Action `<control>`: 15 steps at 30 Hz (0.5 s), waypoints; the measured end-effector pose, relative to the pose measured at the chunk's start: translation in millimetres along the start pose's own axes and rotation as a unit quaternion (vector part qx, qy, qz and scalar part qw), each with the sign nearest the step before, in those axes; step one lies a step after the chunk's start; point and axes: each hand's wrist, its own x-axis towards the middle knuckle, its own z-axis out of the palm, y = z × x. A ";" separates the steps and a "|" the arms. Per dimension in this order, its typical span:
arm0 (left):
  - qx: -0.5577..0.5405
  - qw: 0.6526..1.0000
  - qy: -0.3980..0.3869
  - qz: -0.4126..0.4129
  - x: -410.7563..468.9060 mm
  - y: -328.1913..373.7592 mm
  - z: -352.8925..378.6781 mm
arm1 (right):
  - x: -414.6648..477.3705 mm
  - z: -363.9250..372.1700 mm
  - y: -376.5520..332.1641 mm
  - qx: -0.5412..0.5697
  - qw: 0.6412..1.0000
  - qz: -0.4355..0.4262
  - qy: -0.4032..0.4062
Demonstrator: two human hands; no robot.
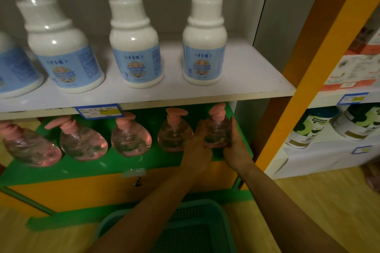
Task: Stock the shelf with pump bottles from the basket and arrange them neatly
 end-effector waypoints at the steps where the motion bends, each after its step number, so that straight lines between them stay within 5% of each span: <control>1: 0.000 1.000 -0.001 -0.004 0.2 -0.1 -0.1 | 0.1 -0.2 -0.2 -0.002 1.000 -0.001 0.000; 11: 0.002 1.000 -0.025 -0.007 -5.4 6.1 0.0 | -4.6 4.0 1.2 0.026 0.999 -0.018 0.017; 15: -0.022 0.998 0.021 0.046 -19.7 9.5 -14.9 | -13.8 9.5 -8.5 0.037 0.998 -0.011 0.053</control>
